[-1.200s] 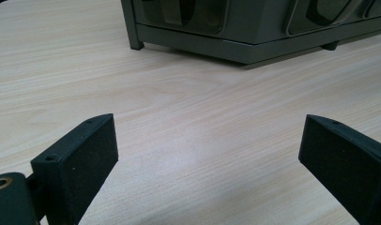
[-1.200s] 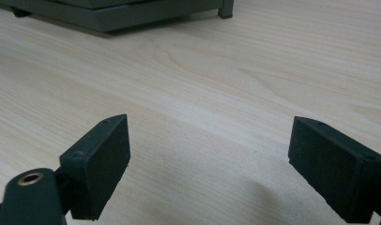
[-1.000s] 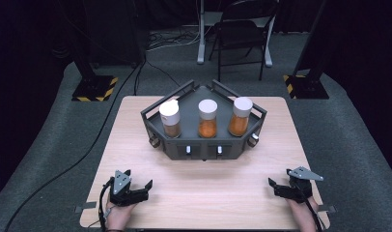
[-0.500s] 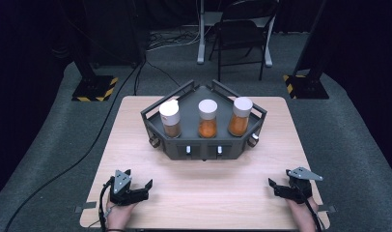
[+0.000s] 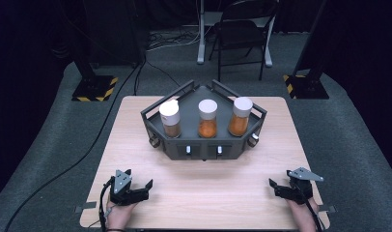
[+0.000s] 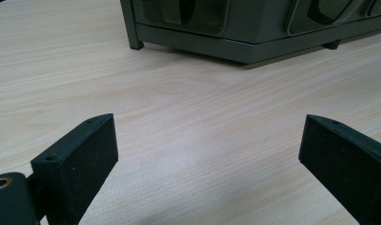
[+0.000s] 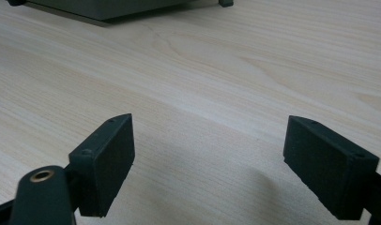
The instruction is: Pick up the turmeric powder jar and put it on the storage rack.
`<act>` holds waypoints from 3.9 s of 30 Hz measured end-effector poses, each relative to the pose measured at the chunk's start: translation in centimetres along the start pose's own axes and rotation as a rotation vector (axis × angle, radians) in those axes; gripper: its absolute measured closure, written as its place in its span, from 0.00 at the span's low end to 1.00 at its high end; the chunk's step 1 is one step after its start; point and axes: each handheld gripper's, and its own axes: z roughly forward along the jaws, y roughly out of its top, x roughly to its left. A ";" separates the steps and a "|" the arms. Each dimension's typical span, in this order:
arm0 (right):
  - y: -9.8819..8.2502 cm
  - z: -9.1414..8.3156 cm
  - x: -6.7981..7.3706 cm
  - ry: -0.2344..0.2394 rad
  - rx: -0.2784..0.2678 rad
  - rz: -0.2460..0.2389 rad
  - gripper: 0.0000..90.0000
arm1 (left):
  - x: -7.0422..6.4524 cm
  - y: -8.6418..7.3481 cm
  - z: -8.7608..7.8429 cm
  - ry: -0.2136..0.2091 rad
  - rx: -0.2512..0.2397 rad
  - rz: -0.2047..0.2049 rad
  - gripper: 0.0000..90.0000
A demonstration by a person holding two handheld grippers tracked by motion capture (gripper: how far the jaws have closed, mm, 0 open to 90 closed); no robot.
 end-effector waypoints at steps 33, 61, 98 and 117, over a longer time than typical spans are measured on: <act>0.1 0.1 0.1 -0.005 0.008 -0.002 0.17 | 0.1 0.1 0.1 -0.003 0.003 -0.006 0.05; 0.3 0.1 0.2 -0.005 0.015 -0.012 0.17 | 0.0 0.2 0.1 -0.003 0.007 -0.002 0.05; 0.4 0.2 0.2 -0.002 0.023 -0.021 0.17 | -0.1 1.2 0.5 0.013 0.074 -0.013 0.06; 0.7 0.4 0.3 0.000 0.040 -0.034 0.17 | -0.3 3.3 1.6 0.031 0.225 -0.005 0.07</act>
